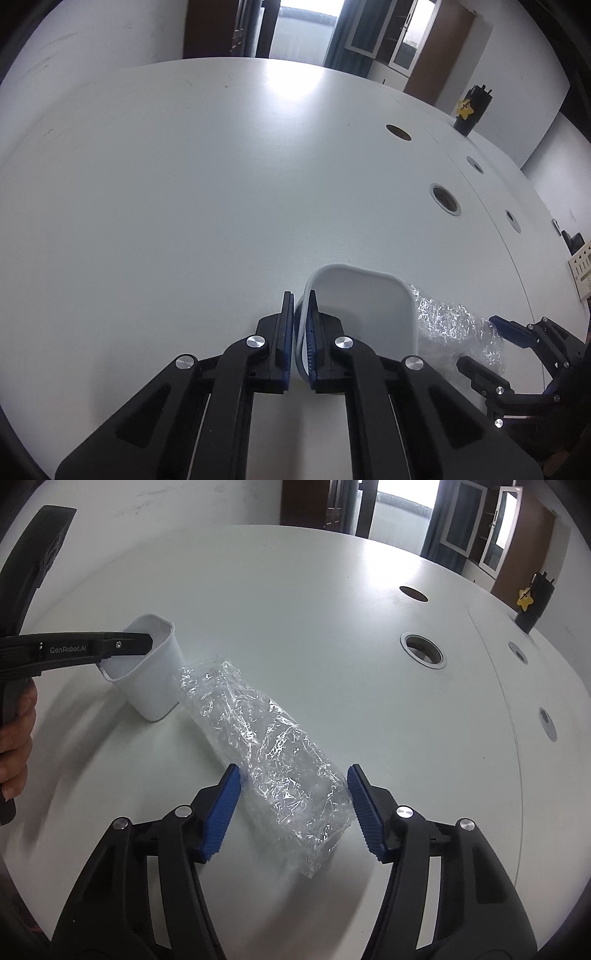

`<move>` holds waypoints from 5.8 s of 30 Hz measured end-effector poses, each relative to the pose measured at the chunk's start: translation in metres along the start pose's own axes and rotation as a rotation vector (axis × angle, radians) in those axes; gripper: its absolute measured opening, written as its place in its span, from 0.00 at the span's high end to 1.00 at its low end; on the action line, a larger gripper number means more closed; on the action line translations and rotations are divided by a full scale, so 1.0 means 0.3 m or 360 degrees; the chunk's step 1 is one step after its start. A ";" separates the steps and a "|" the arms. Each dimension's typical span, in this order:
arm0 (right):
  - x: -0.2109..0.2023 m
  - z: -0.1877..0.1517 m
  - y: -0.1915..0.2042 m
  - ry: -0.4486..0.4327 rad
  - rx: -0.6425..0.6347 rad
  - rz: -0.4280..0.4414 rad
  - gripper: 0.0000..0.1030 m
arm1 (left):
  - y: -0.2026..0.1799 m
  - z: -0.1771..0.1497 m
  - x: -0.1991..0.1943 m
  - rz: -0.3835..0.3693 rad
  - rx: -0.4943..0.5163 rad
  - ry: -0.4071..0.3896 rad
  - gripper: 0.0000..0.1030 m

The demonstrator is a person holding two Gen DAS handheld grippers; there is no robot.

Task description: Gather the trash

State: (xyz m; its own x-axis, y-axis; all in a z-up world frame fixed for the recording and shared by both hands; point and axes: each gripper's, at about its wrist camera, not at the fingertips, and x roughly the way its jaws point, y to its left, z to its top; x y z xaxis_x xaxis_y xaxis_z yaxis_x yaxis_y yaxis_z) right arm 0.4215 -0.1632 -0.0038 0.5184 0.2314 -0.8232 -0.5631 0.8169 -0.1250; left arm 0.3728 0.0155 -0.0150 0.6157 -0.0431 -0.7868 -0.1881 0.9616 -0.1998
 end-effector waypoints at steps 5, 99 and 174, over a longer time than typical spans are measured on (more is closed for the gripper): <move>-0.048 -0.030 0.023 -0.0038 0.0014 -0.0021 0.61 | -0.015 -0.056 -0.104 0.0024 0.0089 -0.0095 0.97; 0.523 -1.082 0.696 0.0581 0.0627 0.0297 0.57 | 0.413 -1.232 0.306 0.0008 -0.0319 0.0332 0.61; 0.259 -1.149 0.679 0.0509 0.0375 0.0397 0.08 | 0.322 -1.389 0.098 0.0031 0.0114 0.0456 0.06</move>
State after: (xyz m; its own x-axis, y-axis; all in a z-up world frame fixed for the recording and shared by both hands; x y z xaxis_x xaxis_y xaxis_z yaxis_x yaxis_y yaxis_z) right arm 0.1253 -0.1608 -0.2840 0.1406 0.2919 -0.9460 -0.4647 0.8632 0.1973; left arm 0.0537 -0.0057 -0.3007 0.3695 -0.0893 -0.9250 -0.1370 0.9793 -0.1492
